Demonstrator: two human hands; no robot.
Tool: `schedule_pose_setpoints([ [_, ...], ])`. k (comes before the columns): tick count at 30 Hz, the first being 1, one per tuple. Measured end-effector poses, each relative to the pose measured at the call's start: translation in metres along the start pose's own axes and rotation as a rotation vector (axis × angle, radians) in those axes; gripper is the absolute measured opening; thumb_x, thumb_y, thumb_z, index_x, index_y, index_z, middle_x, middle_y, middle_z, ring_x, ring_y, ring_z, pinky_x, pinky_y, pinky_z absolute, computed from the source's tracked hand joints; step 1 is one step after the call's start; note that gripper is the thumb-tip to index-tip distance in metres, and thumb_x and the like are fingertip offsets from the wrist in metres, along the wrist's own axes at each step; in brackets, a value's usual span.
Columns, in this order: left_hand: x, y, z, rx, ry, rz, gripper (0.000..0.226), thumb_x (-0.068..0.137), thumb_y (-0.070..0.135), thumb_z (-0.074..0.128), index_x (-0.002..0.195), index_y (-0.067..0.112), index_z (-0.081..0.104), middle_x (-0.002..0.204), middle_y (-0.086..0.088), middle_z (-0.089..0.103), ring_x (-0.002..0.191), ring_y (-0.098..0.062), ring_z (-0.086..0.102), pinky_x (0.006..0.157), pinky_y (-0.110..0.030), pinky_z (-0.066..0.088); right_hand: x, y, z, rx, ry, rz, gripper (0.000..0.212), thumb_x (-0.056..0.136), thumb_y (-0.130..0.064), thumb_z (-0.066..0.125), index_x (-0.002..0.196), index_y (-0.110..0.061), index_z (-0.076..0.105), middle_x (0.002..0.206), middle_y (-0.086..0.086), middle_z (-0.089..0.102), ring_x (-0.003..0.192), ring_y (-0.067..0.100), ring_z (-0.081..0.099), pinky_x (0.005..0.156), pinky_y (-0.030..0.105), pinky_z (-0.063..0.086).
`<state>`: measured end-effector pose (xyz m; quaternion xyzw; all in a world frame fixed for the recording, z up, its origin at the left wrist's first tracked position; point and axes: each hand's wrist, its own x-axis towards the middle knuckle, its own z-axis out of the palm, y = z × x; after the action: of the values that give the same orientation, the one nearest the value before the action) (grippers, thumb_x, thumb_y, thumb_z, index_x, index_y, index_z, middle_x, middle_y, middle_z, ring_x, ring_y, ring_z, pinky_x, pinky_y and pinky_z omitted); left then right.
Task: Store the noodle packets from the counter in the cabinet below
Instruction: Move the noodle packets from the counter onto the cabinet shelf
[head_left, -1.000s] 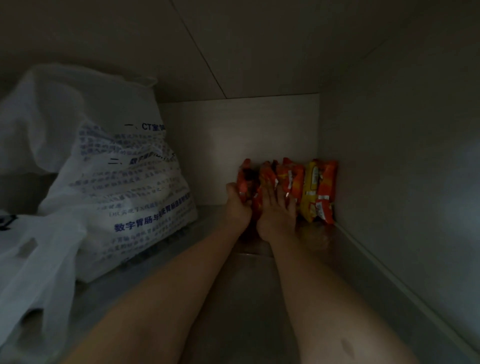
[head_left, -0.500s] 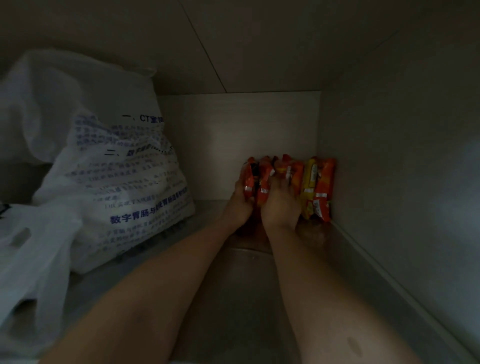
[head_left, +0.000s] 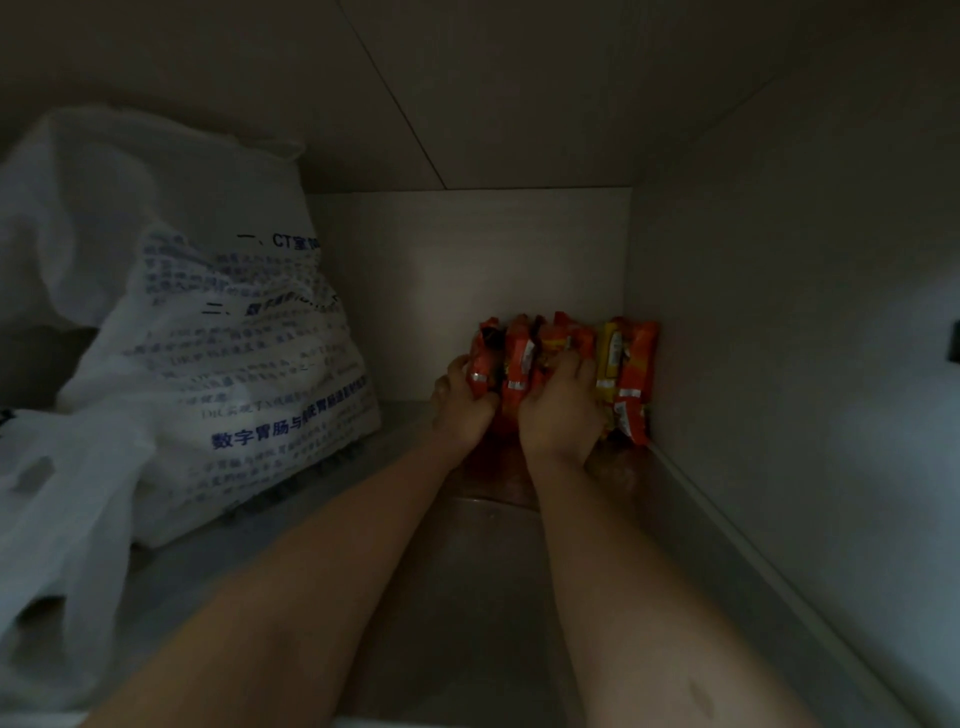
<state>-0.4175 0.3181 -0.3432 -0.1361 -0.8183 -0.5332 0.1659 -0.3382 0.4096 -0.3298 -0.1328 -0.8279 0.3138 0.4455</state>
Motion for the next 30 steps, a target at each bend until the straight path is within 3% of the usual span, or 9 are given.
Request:
schedule_pose_setpoints([
  [5,-0.012,0.007,0.0,-0.066,0.133,0.01,0.073,0.081,0.034,0.056,0.143,0.012,0.024,0.146,-0.016,0.028,0.134,-0.031,0.031,0.111,-0.045,0.03,0.002,-0.001,0.008,-0.077,0.093,-0.117,0.037,0.087,-0.012,0.052,0.123,-0.005,0.054,0.133,0.015,0.051,0.114,0.035,0.055,0.072,0.035,0.048],
  [8,-0.024,0.01,-0.008,0.014,0.204,-0.027,0.057,0.089,0.027,0.055,0.137,0.007,0.032,0.139,-0.017,0.036,0.13,-0.032,0.035,0.108,-0.041,0.033,0.0,-0.001,0.014,-0.19,0.04,-0.256,0.038,0.085,-0.01,0.05,0.122,-0.007,0.057,0.133,0.014,0.052,0.12,0.037,0.052,0.073,0.036,0.052],
  [10,-0.039,0.013,-0.03,0.153,0.138,0.05,0.04,0.09,0.018,0.052,0.127,0.005,0.046,0.129,-0.018,0.046,0.121,-0.032,0.045,0.101,-0.037,0.04,-0.004,-0.007,0.01,-0.211,-0.026,-0.278,0.035,0.086,-0.012,0.049,0.12,-0.011,0.058,0.128,0.011,0.054,0.115,0.035,0.055,0.073,0.033,0.049],
  [12,-0.067,0.02,-0.067,0.355,-0.012,0.311,0.021,0.088,0.011,0.048,0.106,0.006,0.059,0.111,-0.016,0.057,0.102,-0.031,0.058,0.086,-0.036,0.049,-0.018,-0.016,-0.001,-0.199,-0.115,-0.316,0.025,0.087,-0.01,0.05,0.11,-0.011,0.06,0.118,0.008,0.058,0.098,0.031,0.061,0.063,0.027,0.039],
  [15,-0.119,0.04,-0.128,0.607,-0.102,0.621,0.023,0.084,0.019,0.043,0.092,0.014,0.063,0.097,-0.005,0.062,0.083,-0.023,0.062,0.069,-0.036,0.052,-0.05,-0.033,-0.021,-0.191,-0.225,-0.431,0.027,0.084,-0.01,0.055,0.11,-0.012,0.058,0.116,0.008,0.058,0.095,0.031,0.062,0.065,0.032,0.043],
  [21,-0.204,0.087,-0.25,0.835,-0.338,0.731,0.034,0.075,0.037,0.034,0.086,0.023,0.063,0.083,0.007,0.062,0.075,-0.014,0.06,0.064,-0.029,0.048,-0.109,-0.104,-0.065,-0.063,-0.497,-0.527,0.018,0.089,-0.017,0.05,0.103,-0.016,0.061,0.108,0.005,0.065,0.098,0.025,0.062,0.074,0.032,0.046],
  [24,-0.23,0.109,-0.309,0.844,-0.49,0.598,0.018,0.084,0.021,0.05,0.093,0.023,0.065,0.088,0.011,0.064,0.078,-0.003,0.057,0.073,-0.02,0.045,-0.124,-0.15,-0.094,-0.089,-0.879,-0.603,0.02,0.092,-0.021,0.048,0.101,-0.015,0.065,0.105,0.006,0.068,0.098,0.025,0.063,0.086,0.039,0.05],
  [27,-0.249,0.138,-0.364,0.826,-0.547,0.434,0.024,0.084,0.004,0.053,0.093,0.021,0.068,0.084,0.012,0.066,0.074,-0.001,0.061,0.073,-0.013,0.046,-0.145,-0.204,-0.123,-0.305,-1.282,-0.744,0.024,0.093,-0.021,0.049,0.101,-0.006,0.066,0.098,0.011,0.068,0.09,0.027,0.063,0.087,0.042,0.049],
  [30,-0.265,0.17,-0.411,0.807,-0.519,0.335,0.028,0.081,-0.001,0.05,0.09,0.018,0.069,0.083,0.009,0.07,0.078,-0.003,0.066,0.073,-0.013,0.05,-0.164,-0.257,-0.155,-0.315,-1.469,-0.814,0.025,0.096,-0.025,0.05,0.113,-0.015,0.064,0.095,-0.004,0.065,0.084,0.011,0.059,0.084,0.029,0.05],
])
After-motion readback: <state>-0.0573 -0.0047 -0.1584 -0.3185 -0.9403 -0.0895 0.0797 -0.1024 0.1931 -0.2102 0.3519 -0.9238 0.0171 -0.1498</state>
